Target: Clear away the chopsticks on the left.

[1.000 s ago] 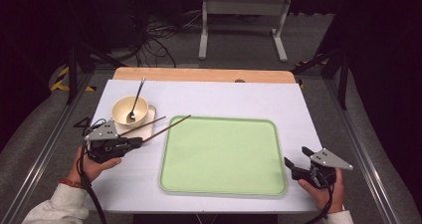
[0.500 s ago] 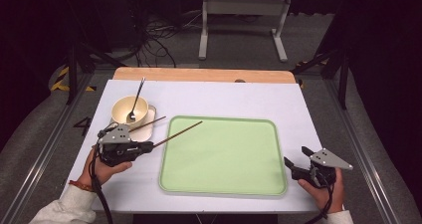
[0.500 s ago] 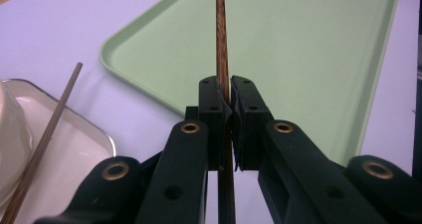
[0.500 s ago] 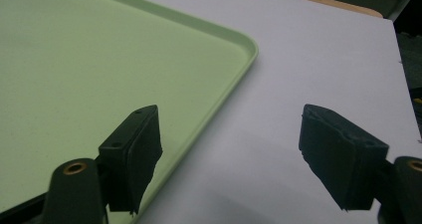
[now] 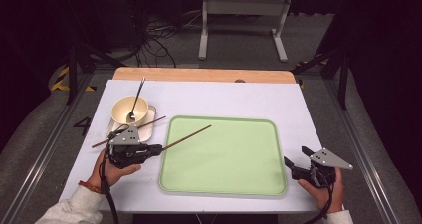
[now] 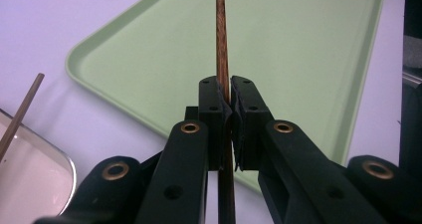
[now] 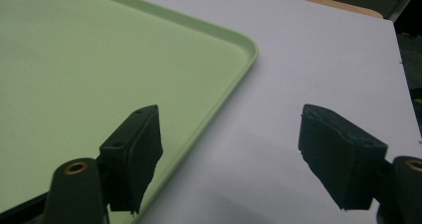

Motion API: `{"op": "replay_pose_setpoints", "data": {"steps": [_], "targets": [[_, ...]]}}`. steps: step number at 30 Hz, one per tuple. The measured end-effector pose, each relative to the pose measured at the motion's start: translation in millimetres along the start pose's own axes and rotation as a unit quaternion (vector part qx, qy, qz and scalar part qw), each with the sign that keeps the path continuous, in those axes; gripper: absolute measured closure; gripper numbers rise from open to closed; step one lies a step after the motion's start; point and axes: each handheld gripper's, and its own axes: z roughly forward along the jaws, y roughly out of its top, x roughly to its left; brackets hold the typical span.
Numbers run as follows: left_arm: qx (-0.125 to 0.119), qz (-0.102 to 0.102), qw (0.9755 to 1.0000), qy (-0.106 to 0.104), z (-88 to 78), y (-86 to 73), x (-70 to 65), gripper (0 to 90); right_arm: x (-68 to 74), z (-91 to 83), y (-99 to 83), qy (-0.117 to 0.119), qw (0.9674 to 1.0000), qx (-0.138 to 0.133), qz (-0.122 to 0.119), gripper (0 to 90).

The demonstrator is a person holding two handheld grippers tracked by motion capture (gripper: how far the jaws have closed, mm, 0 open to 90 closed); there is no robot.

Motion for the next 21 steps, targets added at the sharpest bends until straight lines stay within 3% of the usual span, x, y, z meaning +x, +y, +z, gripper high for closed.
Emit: {"op": "replay_pose_setpoints", "data": {"steps": [11, 21], "targets": [[0.013, -0.008, 0.9997, -0.018, 25.3, 3.9, -10.2, 84.9, 0.2, 0.3, 0.3, 0.0, 1.0, 0.0, 0.002, 25.9], [0.026, -0.022, 0.9992, -0.019, 50.3, 8.0, -16.8, 84.9, -0.1, 0.0, 0.3, -0.003, 1.0, -0.001, 0.004, 26.4]]}}
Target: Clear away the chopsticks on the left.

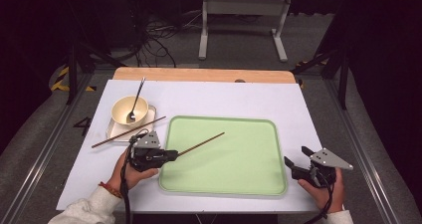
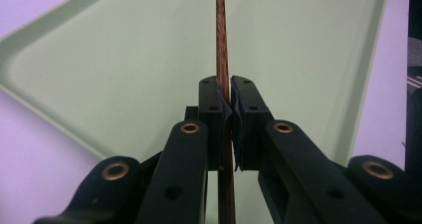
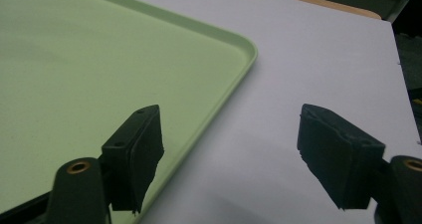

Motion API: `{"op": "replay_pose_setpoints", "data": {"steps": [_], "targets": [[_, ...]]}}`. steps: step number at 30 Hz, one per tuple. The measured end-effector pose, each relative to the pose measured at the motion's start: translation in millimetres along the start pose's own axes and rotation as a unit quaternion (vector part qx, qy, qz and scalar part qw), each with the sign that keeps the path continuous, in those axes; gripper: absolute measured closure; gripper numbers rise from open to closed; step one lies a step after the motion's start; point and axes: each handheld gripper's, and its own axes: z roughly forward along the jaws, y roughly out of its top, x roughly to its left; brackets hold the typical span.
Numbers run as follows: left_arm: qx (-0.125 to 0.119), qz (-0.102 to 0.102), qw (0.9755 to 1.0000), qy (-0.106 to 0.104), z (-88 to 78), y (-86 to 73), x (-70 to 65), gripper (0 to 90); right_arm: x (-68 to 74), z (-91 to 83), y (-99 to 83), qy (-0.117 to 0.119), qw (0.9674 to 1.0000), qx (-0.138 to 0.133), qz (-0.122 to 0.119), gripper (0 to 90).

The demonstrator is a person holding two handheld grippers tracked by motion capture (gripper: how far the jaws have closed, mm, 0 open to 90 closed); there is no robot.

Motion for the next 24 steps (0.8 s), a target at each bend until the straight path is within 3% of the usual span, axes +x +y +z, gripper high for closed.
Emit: {"op": "replay_pose_setpoints", "data": {"steps": [6, 15, 21, 24], "targets": [[0.01, -0.013, 0.9998, 0.006, 18.8, 1.5, -2.2, 84.9, 1.3, 0.7, 0.1, -0.001, 1.0, 0.002, -0.003, 26.4], [0.026, -0.026, 0.9992, -0.014, 40.8, 0.7, -7.1, 84.9, 1.3, 1.9, -0.3, 0.0, 1.0, 0.004, -0.004, 26.4], [0.045, -0.022, 0.9987, -0.012, 49.5, -2.0, -11.9, 84.8, 1.2, 1.5, -0.2, 0.001, 1.0, 0.003, -0.003, 26.2], [0.041, -0.029, 0.9987, -0.011, 50.7, -4.7, -12.1, 84.7, 1.3, 1.3, -0.3, 0.001, 1.0, 0.003, -0.003, 25.6]]}}
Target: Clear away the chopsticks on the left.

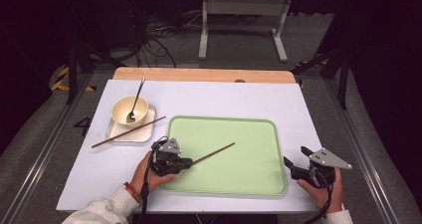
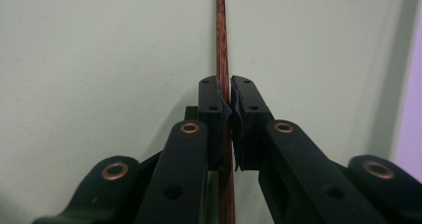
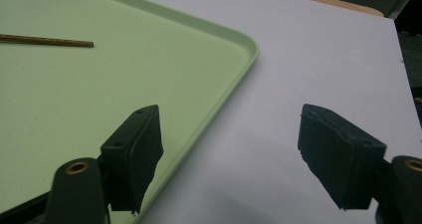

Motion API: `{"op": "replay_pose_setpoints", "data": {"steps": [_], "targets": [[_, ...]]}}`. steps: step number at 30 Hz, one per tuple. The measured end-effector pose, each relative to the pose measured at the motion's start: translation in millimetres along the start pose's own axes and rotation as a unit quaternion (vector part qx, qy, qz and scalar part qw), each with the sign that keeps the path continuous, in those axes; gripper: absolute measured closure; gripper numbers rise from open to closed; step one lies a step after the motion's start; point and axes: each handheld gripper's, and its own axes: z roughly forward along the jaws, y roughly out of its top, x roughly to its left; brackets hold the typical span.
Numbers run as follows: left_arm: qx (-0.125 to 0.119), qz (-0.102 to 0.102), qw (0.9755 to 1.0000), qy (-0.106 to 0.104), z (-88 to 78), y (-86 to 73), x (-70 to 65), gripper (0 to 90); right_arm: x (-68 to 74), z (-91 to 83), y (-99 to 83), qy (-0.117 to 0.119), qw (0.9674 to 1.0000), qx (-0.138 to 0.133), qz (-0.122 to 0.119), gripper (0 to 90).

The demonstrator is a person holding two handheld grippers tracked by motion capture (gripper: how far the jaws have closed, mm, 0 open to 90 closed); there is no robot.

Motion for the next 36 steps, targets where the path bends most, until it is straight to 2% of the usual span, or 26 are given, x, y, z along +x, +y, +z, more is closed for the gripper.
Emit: {"op": "replay_pose_setpoints", "data": {"steps": [2, 4, 10, 17, 24, 28, 36], "targets": [[0.001, 0.002, 1.0, 0.006, -1.2, -1.0, 0.5, 84.6, 0.0, -0.2, 0.0, 0.0, 1.0, -0.001, 0.0, 25.2], [-0.002, -0.002, 1.0, -0.004, -1.4, -2.2, 1.4, 84.6, -0.1, -0.3, 0.2, 0.001, 1.0, -0.001, 0.0, 24.7], [-0.004, 0.004, 1.0, 0.0, -1.6, -3.0, 0.1, 83.8, 0.5, -0.6, 0.9, 0.004, 1.0, -0.004, -0.002, 23.3], [-0.021, 0.012, 0.9997, 0.003, -9.4, -1.9, 3.1, 81.9, -1.3, -1.7, 1.3, 0.003, 1.0, -0.009, 0.001, 22.8], [-0.03, 0.04, 0.9988, 0.002, -20.3, -0.5, 1.2, 85.2, -1.0, -2.9, 2.1, 0.006, 0.9999, -0.013, -0.003, 22.8], [-0.046, 0.043, 0.998, 0.004, -35.2, -1.6, 4.3, 87.6, -1.4, -2.5, 2.3, 0.005, 0.9999, -0.012, -0.003, 22.9], [-0.062, 0.046, 0.9965, 0.03, -59.5, -11.3, 14.8, 90.0, -2.3, -4.2, 3.0, 0.005, 0.9998, -0.018, -0.002, 23.3]]}}
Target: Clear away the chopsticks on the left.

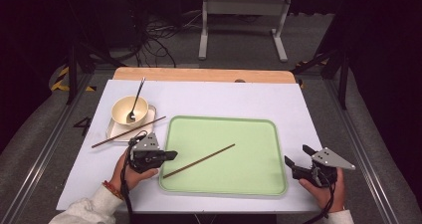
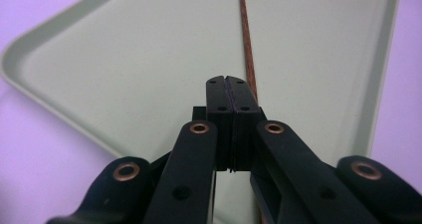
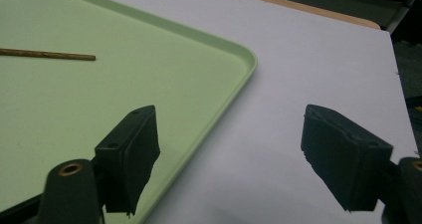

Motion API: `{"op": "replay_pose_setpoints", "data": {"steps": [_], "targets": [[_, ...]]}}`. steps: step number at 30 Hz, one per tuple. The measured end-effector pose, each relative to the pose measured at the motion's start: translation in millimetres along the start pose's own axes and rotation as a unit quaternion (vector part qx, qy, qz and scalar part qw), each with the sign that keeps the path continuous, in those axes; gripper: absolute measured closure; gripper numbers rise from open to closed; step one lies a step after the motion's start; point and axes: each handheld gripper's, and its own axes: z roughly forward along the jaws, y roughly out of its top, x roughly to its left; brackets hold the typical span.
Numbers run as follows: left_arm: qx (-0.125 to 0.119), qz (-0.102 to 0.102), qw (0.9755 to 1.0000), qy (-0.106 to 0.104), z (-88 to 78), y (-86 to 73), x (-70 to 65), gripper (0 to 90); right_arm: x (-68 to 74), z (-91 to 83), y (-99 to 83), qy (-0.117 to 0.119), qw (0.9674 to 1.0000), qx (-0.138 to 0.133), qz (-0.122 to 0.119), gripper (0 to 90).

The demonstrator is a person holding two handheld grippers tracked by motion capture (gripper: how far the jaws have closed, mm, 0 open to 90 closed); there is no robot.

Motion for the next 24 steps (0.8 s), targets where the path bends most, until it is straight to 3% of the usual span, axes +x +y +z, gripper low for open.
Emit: {"op": "replay_pose_setpoints", "data": {"steps": [3, 5, 10, 12, 18, 24], "targets": [[-0.004, 0.004, 0.9999, 0.01, -7.7, -1.7, 2.9, 90.0, 0.8, 0.3, 0.3, 0.0, 1.0, 0.002, -0.003, 23.4], [-0.007, 0.011, 0.9994, 0.033, -17.1, -3.9, 6.2, 90.0, 1.4, 0.3, 1.1, 0.0, 1.0, -0.001, -0.004, 23.5], [-0.025, 0.003, 0.9978, 0.061, -43.4, -12.8, 18.9, 89.1, 2.9, 0.9, 1.9, 0.002, 1.0, 0.0, -0.007, 23.7], [-0.035, -0.002, 0.9965, 0.075, -55.1, -18.1, 24.8, 88.3, 3.0, 1.6, 2.0, 0.004, 1.0, 0.0, -0.007, 23.6], [-0.027, -0.002, 0.9921, 0.123, -78.3, -30.8, 41.5, 86.7, 3.6, 4.4, 2.7, 0.006, 0.9999, 0.002, -0.008, 23.6], [-0.026, -0.02, 0.9883, 0.149, -96.1, -46.6, 61.8, 84.5, 3.7, 3.2, 2.1, 0.006, 0.9999, 0.002, -0.008, 23.6]]}}
